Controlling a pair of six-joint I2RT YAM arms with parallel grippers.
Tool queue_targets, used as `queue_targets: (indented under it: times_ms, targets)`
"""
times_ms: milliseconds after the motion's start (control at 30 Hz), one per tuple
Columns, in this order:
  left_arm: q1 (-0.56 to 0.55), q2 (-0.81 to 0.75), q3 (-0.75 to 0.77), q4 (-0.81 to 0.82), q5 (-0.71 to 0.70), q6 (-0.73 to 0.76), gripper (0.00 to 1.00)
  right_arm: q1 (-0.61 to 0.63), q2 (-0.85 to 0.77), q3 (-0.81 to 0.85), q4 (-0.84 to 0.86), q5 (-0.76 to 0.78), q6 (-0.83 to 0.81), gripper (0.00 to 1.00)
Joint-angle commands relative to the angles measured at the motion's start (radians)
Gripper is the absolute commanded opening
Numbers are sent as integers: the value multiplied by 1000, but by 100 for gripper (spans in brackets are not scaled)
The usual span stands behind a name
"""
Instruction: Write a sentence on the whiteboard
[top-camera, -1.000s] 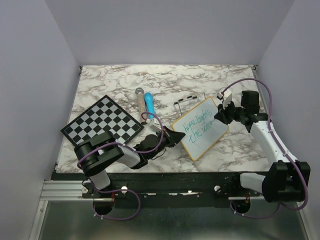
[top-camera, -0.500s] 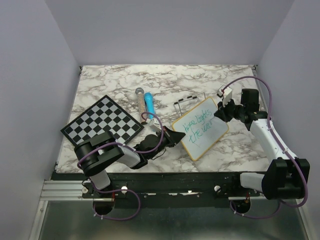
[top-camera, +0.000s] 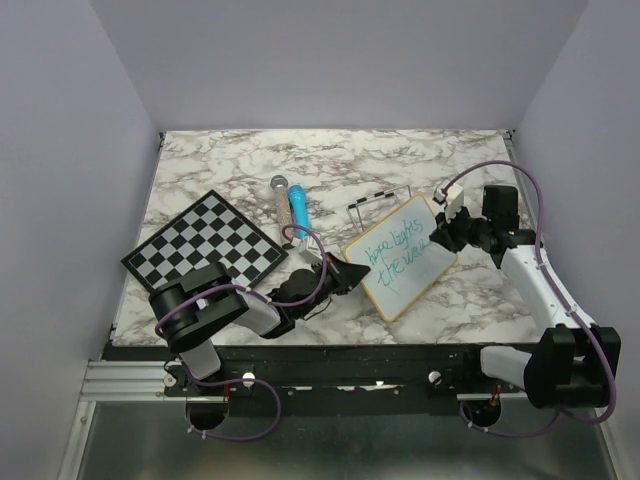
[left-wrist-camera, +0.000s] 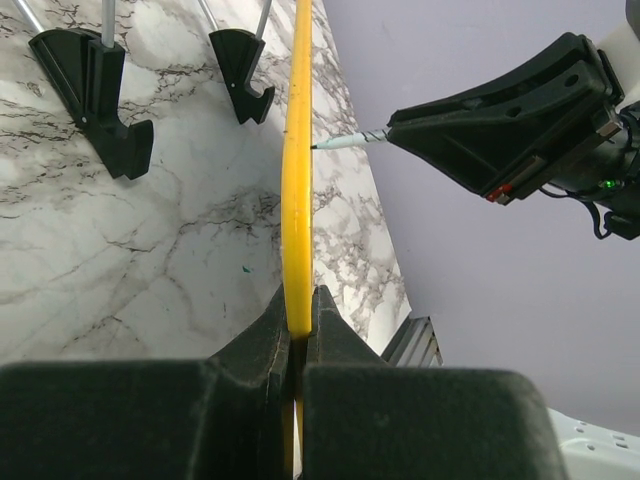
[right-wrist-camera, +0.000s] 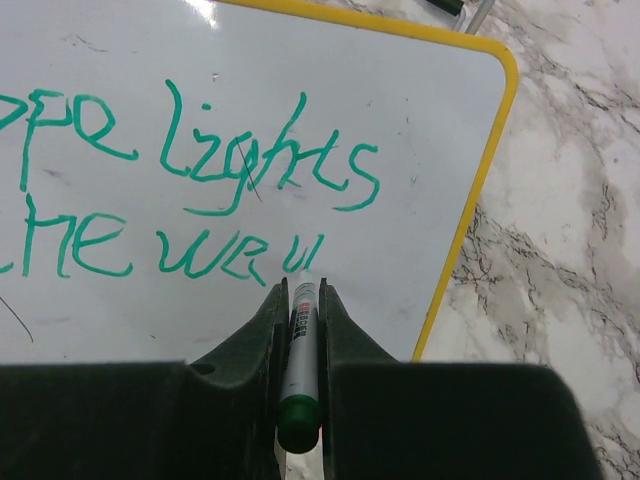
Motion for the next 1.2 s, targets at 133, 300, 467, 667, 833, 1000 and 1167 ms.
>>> queue_targets:
  times_ms: [133,300,467,667,833,1000,1167]
  targets:
    - [1,4,-9,106,21,5,0,-2,-38,-46,-112,-9,-51,1]
    - [1,9,-7,106,21,5,0,-2,-50,-53,-148,-44,-64,1]
    - [1,13,-1,104,24,5,0,-2,-53,-29,-191,-105,-58,1]
    - [1,15,4,100,26,6,0,-2,-47,38,-211,-161,-15,1]
    - [1,13,-3,97,23,13,0,-23,-134,134,-224,-178,61,0]
    - [6,32,-4,132,35,22,0,-34,-208,145,-207,-176,106,1]
    - [7,38,-3,140,53,42,0,-42,-256,56,-138,-193,143,1]
